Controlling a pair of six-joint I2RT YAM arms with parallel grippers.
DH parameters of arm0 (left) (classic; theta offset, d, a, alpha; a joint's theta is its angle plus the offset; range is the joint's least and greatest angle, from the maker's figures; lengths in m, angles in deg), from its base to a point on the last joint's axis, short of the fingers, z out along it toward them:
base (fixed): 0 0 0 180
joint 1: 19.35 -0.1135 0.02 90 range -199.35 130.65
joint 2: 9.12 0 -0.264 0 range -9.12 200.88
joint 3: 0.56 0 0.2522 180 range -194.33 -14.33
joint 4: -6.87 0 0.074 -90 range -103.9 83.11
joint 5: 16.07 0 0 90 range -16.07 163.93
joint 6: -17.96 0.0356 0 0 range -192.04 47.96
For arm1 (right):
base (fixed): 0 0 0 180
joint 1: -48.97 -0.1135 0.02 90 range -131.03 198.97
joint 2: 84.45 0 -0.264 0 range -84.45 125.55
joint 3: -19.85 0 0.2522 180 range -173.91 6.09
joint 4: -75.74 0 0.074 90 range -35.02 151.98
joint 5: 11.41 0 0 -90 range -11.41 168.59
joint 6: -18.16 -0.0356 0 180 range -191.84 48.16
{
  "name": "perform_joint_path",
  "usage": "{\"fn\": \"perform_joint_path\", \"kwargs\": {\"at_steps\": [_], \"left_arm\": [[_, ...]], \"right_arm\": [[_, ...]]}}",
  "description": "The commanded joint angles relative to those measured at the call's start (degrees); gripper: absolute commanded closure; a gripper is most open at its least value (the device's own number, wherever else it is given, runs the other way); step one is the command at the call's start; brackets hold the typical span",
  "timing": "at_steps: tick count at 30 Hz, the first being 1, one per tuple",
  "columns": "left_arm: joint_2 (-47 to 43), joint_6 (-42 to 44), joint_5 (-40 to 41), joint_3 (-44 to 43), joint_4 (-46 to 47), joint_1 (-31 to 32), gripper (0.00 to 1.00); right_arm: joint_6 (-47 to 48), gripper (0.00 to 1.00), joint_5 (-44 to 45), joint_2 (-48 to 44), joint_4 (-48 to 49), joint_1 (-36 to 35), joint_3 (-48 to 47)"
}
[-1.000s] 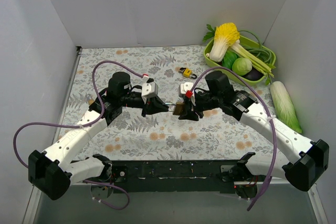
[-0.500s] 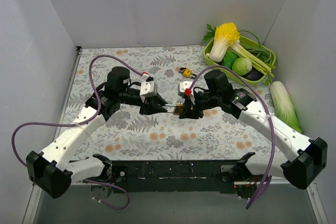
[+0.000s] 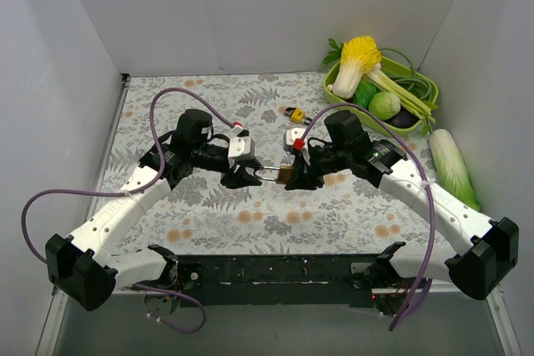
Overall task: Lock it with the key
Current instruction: Lock the lock.
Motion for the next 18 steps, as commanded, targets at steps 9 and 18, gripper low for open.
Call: {"fn": "perform_joint_path", "kwargs": {"at_steps": [9,18], "left_arm": [[1.17,0.22,0.86,-1.50,0.01,0.00,0.84],[3.19,-2.85,-1.78,-2.47,0.27,0.53,1.00]], "right_arm": [[-1.47,0.99,-3.93,-0.88,5.14,0.24,-3.27],[-2.62,0.99,-2.61,0.00,7.25,0.24,-3.18]]}}
